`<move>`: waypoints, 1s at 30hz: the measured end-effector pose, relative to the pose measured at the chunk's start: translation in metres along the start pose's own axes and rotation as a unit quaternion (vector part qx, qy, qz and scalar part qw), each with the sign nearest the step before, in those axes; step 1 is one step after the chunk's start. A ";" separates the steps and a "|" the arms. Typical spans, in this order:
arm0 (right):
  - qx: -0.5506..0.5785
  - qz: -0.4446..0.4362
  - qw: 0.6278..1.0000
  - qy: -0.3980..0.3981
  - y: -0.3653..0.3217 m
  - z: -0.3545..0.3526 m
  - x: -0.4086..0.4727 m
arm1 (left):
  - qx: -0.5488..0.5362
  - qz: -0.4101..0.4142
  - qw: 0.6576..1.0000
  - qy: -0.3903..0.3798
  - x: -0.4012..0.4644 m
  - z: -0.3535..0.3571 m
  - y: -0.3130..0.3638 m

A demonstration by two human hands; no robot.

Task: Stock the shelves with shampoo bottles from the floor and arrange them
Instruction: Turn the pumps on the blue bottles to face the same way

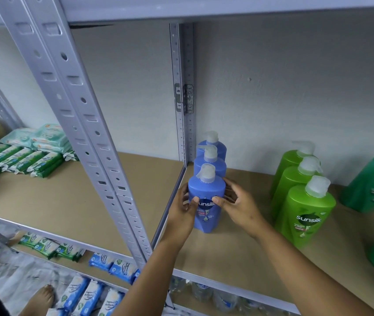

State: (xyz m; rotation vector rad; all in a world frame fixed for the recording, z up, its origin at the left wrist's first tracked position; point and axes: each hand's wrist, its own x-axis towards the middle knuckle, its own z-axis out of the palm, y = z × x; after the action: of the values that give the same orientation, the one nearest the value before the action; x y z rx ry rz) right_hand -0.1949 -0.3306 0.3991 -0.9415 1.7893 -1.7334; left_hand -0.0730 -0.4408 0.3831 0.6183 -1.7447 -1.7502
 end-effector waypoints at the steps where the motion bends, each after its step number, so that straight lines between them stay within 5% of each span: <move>1: 0.000 0.000 1.000 0.000 0.000 0.000 0.000 | 0.000 -0.001 1.000 0.001 0.000 0.000 0.000; 30: -0.032 -0.005 0.999 0.003 0.006 0.003 0.008 | 0.015 -0.025 1.000 0.004 0.009 -0.004 0.003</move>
State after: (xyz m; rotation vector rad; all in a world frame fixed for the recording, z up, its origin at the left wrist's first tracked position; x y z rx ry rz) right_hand -0.1988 -0.3387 0.3939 -0.9728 1.8571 -1.6952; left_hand -0.0765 -0.4494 0.3866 0.6866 -1.7678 -1.7549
